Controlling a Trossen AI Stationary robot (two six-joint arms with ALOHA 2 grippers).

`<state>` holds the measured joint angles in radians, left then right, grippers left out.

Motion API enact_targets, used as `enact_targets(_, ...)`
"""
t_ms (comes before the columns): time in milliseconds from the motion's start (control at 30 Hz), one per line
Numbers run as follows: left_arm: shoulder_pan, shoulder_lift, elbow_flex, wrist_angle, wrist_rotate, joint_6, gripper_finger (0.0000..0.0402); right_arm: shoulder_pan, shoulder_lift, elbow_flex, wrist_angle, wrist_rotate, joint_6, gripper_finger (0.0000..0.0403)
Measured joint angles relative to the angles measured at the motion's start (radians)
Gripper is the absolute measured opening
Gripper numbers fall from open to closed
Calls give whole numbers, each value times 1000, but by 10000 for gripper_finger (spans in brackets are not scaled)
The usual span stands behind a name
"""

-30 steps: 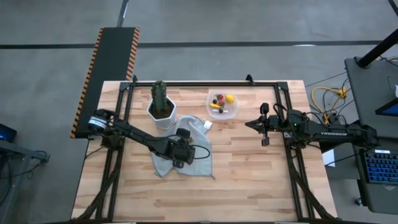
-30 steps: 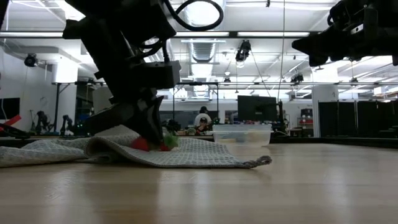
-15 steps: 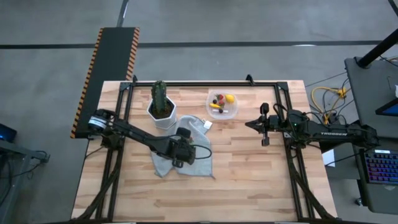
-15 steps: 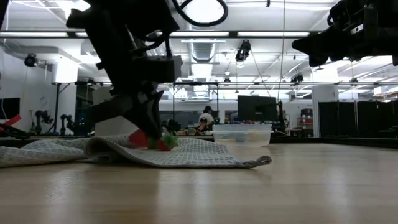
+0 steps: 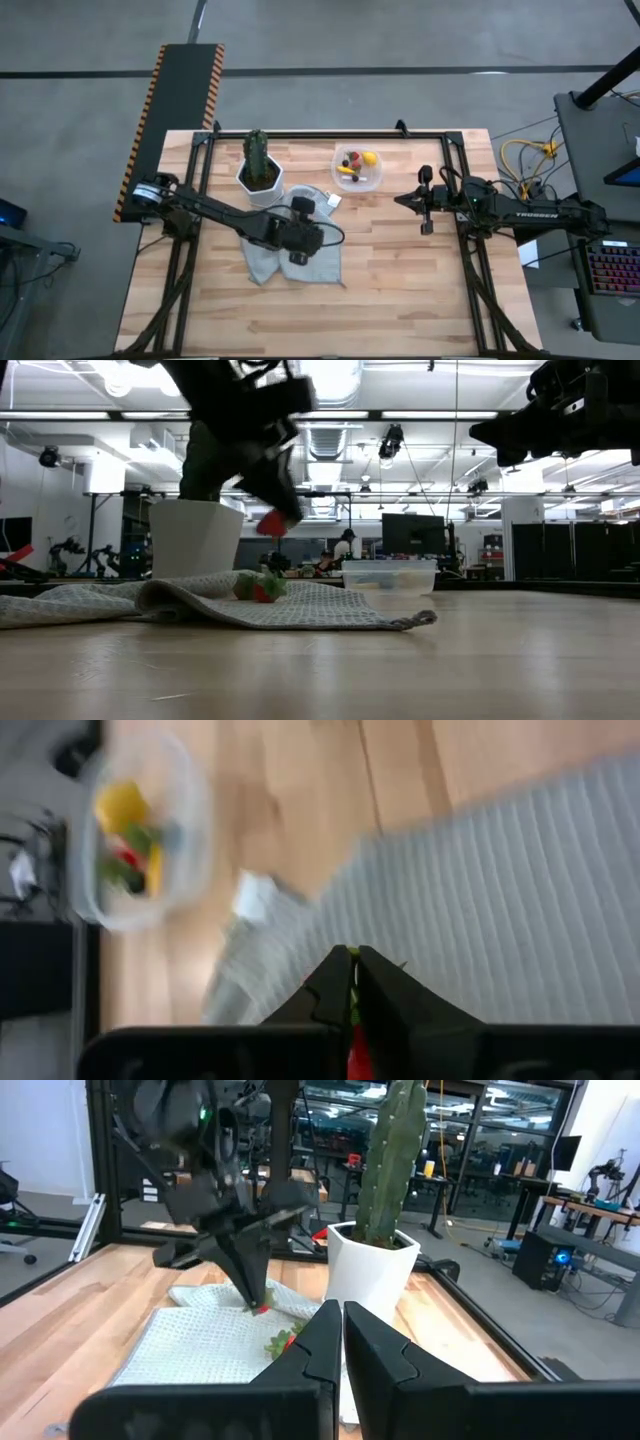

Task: Pick and placing Produce into tupperware
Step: Put the red strawberry into the transparent bin

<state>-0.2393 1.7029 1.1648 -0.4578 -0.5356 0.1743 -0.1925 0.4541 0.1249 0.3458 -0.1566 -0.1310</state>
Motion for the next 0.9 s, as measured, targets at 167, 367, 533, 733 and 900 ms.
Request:
enact_targets(167,29,-3,22,125,-3,77,0,0,0,0,2,0,0,9)
enact_targets(367,80,-3,23,315,-4,172,0,0,0,0,2,0,0,9)
enact_targets(533,126,-2,23,419,3,193,0,0,0,0,2,0,0,9)
enact_targets(733,131,-3,22,517,23,207,0,0,0,0,2,0,10,38)
enact_targets(900,131,-2,22,603,61,205,0,0,11,0,6,0,50,111)
